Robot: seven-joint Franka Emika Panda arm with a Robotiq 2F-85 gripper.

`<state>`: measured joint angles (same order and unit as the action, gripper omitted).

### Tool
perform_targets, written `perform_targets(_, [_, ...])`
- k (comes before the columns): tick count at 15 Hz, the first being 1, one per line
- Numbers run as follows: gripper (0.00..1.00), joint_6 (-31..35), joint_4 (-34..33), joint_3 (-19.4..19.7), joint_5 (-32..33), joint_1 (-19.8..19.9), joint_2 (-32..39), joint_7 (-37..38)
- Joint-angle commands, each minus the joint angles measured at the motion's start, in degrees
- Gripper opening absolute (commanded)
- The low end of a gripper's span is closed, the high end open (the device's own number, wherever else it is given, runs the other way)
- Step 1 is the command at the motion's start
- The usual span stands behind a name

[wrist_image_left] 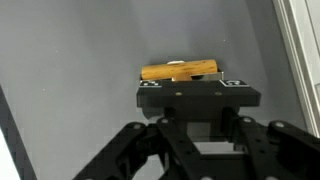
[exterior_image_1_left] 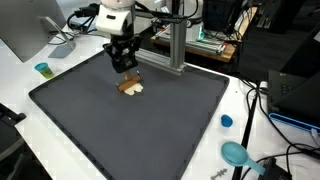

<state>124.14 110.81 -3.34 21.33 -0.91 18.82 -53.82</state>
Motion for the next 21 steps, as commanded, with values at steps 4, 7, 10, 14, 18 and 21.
perform_targets(4, [0.22,-0.34,1.94,1.26,2.88,-0.5,2.99,5.26])
perform_targets(7, [0.22,-1.87,1.61,1.11,3.61,-0.69,3.53,7.37])
perform_targets(10, [0.22,-3.3,1.03,1.22,5.0,-0.54,4.92,8.82])
perform_targets(14, [0.22,-5.76,-1.84,-0.29,-2.26,1.31,0.89,8.03])
perform_targets(18, [0.22,-11.03,-3.7,-0.43,-13.96,3.28,-7.27,8.33])
perform_targets(21, [0.22,-14.26,-2.66,1.24,-16.29,2.95,-15.07,14.94])
